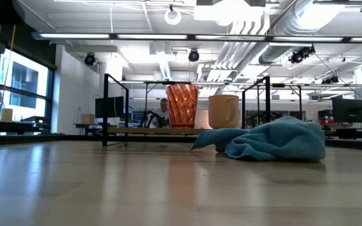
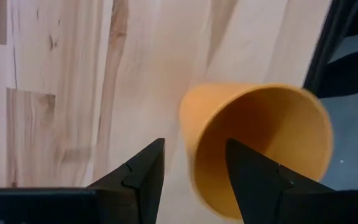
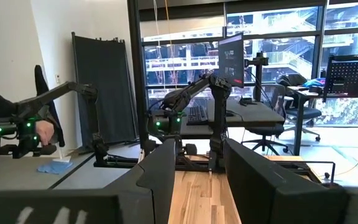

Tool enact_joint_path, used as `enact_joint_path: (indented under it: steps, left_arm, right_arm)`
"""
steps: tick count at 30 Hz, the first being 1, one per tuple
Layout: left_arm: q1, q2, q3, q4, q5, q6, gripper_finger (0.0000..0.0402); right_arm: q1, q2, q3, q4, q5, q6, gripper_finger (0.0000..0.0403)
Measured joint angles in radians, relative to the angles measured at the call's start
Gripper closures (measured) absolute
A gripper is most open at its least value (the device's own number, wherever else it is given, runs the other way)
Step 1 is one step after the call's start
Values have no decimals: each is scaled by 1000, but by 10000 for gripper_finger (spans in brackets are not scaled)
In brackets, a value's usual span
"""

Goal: Stack small to large cups/mugs on shelf
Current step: Put the yellow cup on the shelf

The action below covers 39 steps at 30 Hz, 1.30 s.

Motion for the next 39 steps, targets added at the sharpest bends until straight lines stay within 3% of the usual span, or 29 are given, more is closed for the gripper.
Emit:
enact_joint_path:
  steps: [7,17,26,39]
  left_arm:
    - [0,-1,-39,27,-6,-39,267]
    - [0,-1,-45,24,9,-51,393]
    - [71,-1,-45,21,27,-52,397]
    - [375,-1,-42,21,132,71,400]
  right_arm:
    - [0,0,0,-1,0,0,272]
    - [0,0,0,-17,0,0,272]
    - [0,0,0,-24,0,0,272]
    - [0,0,0,-61,0,0,272]
